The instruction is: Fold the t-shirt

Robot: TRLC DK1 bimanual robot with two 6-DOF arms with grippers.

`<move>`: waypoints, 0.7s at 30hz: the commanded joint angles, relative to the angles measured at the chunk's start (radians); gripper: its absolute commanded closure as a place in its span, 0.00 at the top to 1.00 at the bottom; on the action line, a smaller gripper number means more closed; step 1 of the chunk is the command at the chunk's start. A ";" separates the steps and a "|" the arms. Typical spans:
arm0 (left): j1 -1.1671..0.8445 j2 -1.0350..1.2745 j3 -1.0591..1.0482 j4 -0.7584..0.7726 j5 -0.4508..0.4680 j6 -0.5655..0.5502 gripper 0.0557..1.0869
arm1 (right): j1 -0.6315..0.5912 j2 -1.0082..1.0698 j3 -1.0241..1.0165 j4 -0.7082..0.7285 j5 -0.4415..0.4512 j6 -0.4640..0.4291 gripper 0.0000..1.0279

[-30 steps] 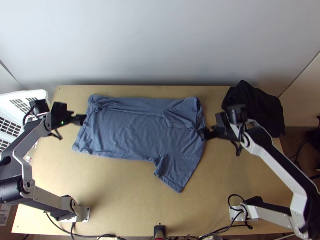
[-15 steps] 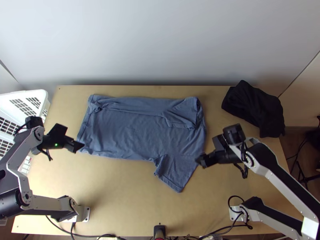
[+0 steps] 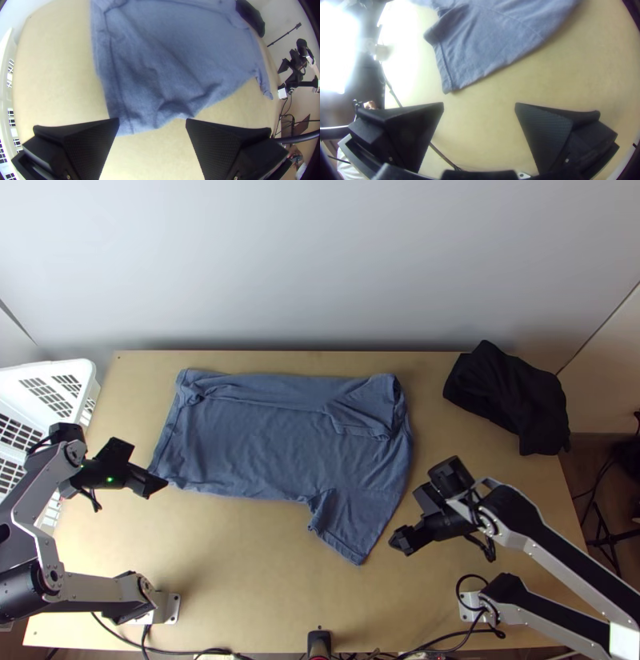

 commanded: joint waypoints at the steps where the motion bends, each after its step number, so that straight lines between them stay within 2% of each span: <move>1: -0.018 -0.004 -0.005 0.004 0.001 -0.036 0.94 | 0.089 0.050 -0.058 0.107 -0.016 0.046 0.96; 9: -0.017 -0.009 -0.001 0.015 0.002 -0.050 0.94 | 0.167 0.223 -0.046 0.298 -0.016 0.106 0.96; 21: -0.032 0.024 0.025 0.039 0.001 -0.079 0.94 | 0.217 0.380 -0.028 0.325 -0.018 0.107 0.96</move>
